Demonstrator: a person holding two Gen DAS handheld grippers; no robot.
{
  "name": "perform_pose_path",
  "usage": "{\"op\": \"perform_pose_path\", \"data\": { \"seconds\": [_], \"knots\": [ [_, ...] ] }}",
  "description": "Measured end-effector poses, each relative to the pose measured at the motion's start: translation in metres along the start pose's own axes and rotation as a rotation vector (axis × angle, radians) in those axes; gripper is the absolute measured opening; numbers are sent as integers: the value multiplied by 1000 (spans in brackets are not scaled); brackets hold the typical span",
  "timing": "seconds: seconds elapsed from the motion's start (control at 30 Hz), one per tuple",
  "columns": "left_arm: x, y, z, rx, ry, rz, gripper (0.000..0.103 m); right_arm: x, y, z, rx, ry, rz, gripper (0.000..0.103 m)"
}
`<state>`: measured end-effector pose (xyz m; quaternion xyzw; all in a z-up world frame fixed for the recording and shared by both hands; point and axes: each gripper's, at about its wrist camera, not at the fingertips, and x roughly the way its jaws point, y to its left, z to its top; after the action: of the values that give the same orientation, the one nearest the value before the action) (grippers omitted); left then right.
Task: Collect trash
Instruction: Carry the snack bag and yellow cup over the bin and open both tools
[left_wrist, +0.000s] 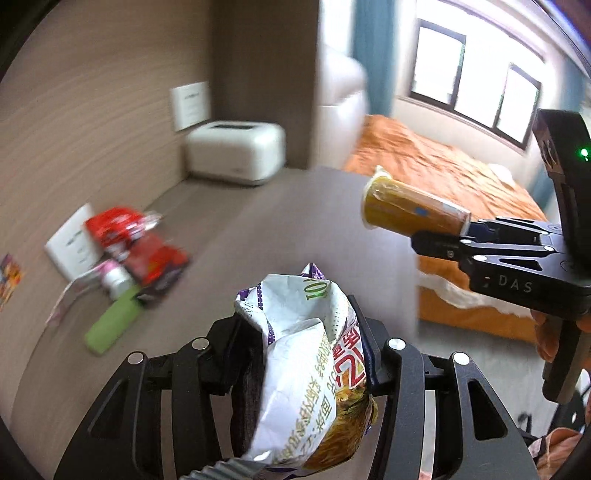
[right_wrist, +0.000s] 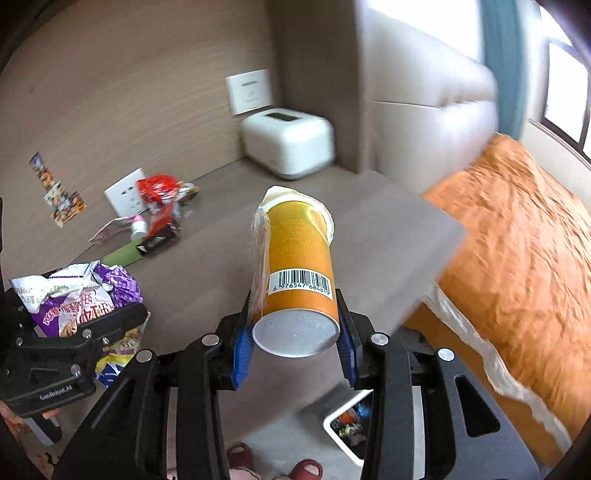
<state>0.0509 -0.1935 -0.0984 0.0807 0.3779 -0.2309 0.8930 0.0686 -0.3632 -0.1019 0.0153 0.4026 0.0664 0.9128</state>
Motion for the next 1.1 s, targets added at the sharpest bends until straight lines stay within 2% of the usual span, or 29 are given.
{"op": "perform_pose_path", "data": {
  "seconds": [0.3,0.43,0.57,0.73,0.9,1.1],
  "knots": [
    [26,-114,2,230,43,-202,49,-39,-66,-56,159,38,-144,40],
    [52,-165,-10,305,100,-287,49,-42,-95,-84,213,74,-193,40],
    [90,-208,-33,348,187,-334,49,-34,-119,-112,264,113,-218,40],
    [154,-234,-69,384,299,-335,49,1,-155,-159,326,177,-246,40],
    [226,-244,-111,375,413,-352,49,51,-185,-204,387,243,-242,40],
    [303,-247,-159,381,491,-361,49,124,-214,-261,435,310,-230,40]
  ]
}}
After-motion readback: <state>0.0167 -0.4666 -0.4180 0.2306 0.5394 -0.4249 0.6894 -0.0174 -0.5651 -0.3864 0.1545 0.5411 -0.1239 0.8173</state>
